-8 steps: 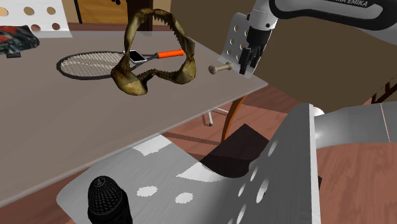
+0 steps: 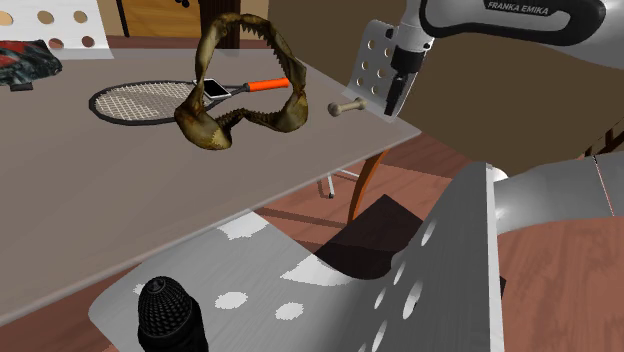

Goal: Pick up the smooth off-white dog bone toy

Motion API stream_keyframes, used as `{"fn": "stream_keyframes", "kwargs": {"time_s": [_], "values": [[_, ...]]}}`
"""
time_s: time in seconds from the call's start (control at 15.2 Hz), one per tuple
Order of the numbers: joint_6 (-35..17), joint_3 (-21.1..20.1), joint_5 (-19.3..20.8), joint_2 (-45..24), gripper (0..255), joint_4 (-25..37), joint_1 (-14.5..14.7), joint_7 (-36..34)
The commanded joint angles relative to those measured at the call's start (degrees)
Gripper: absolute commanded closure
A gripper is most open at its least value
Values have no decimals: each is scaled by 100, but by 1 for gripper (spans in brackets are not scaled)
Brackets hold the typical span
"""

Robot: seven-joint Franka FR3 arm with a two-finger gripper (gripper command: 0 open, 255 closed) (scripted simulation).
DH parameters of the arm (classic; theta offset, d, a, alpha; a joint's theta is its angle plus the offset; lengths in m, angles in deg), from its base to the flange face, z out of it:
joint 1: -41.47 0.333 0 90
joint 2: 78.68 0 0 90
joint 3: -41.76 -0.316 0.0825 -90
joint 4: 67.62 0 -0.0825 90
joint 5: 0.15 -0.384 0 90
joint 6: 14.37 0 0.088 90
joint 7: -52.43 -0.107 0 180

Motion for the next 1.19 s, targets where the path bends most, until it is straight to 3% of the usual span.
{"fn": "stream_keyframes", "kwargs": {"time_s": [0.0,0.33,0.59,0.86,1.12], "values": [[-213,383,214,-190,0,53,82,840],[-769,1235,465,-983,0,462,388,2717],[-1184,1854,384,-1813,0,978,697,4246],[-1514,2376,7,-2784,0,1630,997,5834],[-1696,2684,-636,-3858,0,2395,1141,7461]]}}
